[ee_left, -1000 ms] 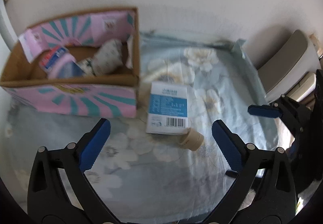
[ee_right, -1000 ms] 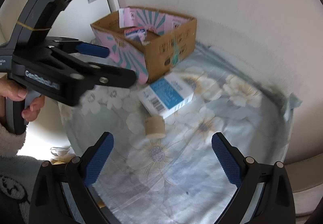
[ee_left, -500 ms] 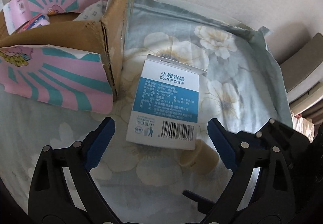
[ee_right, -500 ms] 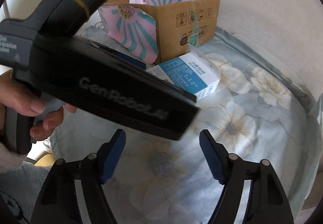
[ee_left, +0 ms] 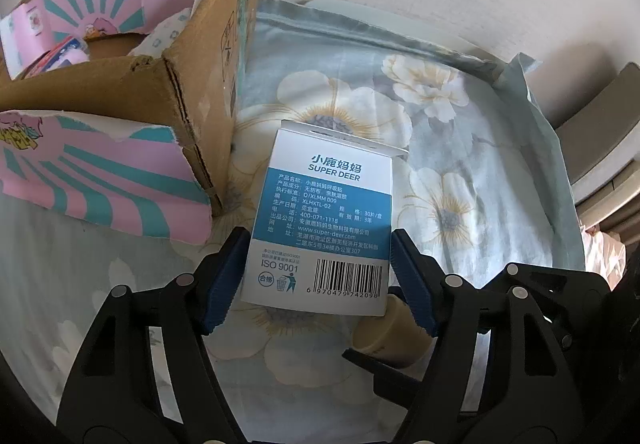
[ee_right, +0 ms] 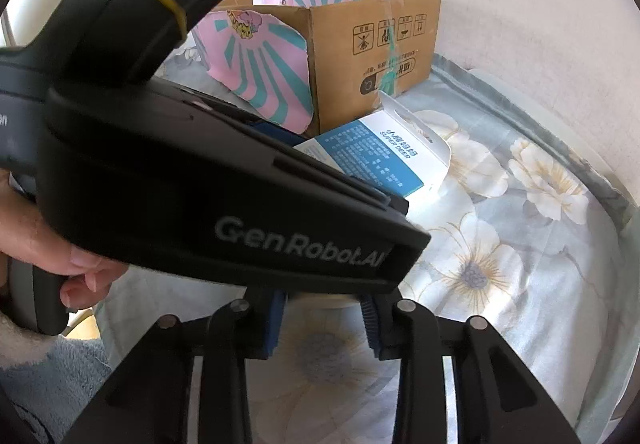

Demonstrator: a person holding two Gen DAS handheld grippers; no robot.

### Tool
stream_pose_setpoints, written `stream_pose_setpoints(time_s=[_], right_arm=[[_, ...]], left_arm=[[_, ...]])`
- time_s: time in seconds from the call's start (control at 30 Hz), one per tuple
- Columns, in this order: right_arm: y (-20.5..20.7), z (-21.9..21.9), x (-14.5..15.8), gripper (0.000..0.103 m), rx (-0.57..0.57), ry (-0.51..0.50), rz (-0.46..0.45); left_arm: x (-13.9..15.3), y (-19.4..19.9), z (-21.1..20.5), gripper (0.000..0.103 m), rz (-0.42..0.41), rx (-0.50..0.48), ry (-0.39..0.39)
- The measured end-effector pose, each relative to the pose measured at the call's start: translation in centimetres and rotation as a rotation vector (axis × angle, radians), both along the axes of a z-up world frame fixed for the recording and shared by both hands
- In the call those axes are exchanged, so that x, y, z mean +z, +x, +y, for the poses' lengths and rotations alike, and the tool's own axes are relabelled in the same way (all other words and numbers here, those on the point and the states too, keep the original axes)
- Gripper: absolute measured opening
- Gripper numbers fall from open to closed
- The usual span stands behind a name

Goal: Organize objects
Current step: 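Carry the white box and tan roll over the cardboard box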

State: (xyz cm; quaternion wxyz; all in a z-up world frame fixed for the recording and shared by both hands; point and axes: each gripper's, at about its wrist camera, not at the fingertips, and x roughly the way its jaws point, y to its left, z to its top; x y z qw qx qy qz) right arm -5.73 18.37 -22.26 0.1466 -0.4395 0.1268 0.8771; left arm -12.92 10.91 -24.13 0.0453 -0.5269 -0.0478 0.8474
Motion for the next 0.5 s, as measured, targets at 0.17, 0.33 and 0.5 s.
stream_pose_setpoints(time_s=[0.17,0.33,0.5], right_arm=[[-0.2,-0.2,0.6,0.031,0.011,0.017,0.008],[-0.2,-0.2,1.4,0.031,0.006,0.031,0.008],[0.0,-0.4,2.4,0.031,-0.005,0.044,0.002]], left_arm=[[0.4,0.3,-0.1,0.068,0.013,-0.014,-0.002],[1.5,0.7,0.1,0.068,0.032,-0.027,0.005],[2.8,1.1,0.5,0.068,0.05,-0.048,0.003]])
